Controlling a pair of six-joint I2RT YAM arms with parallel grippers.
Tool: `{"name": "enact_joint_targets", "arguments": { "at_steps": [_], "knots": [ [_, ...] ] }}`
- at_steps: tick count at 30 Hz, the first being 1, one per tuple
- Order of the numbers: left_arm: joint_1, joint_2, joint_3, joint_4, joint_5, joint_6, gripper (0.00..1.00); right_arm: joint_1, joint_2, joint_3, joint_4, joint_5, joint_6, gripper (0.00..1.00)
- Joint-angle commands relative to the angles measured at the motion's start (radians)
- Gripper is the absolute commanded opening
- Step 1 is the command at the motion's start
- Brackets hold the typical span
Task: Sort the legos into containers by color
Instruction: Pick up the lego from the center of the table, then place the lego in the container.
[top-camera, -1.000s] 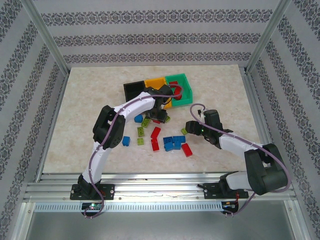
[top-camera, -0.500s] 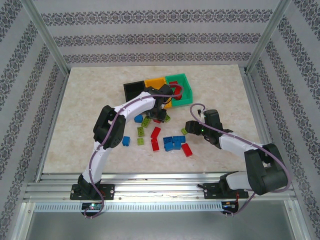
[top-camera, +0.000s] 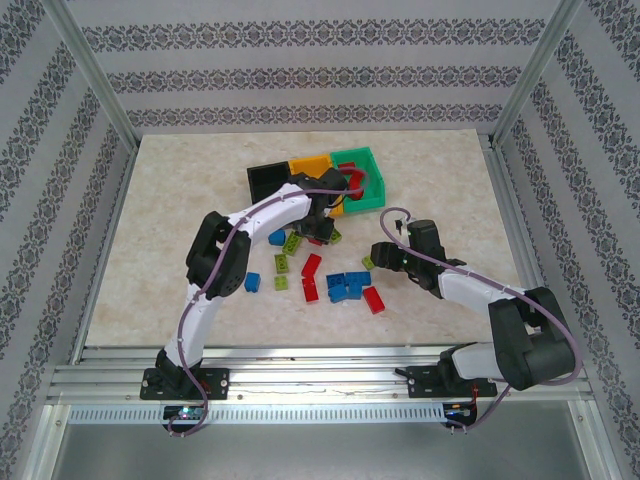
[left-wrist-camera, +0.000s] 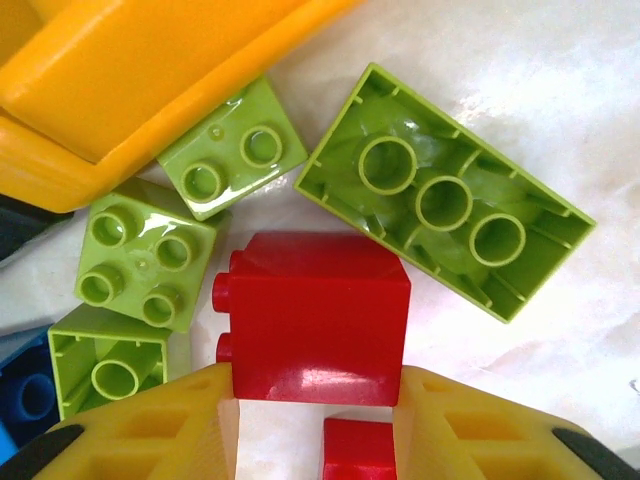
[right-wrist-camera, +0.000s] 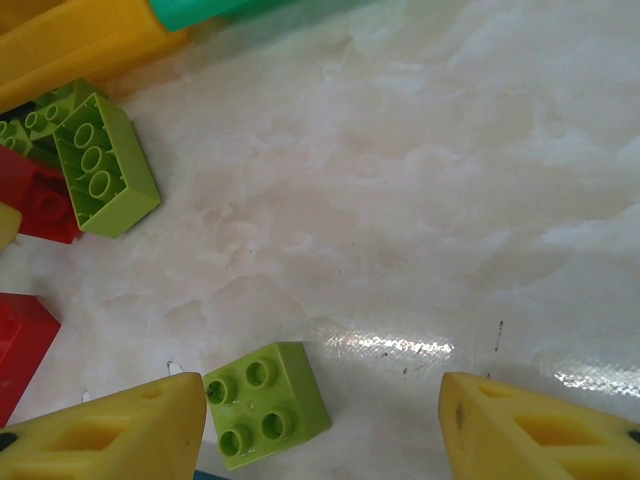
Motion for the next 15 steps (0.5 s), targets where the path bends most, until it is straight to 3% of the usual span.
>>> {"name": "enact_joint_targets", "arguments": {
  "at_steps": [1, 10, 15],
  "knots": [
    [-0.013, -0.090, 0.036, 0.020, -0.014, 0.007, 0.39, -0.011, -0.008, -0.015, 0.028, -0.010, 0.015, 0.63],
    [-0.013, -0.055, 0.221, 0.107, 0.038, 0.002, 0.35, -0.036, -0.026, -0.032, 0.041, -0.017, 0.034, 0.63],
    [-0.012, 0.108, 0.495, 0.102, 0.049, 0.018, 0.35, -0.045, -0.023, -0.035, 0.045, -0.030, 0.039, 0.63]
  ]
}}
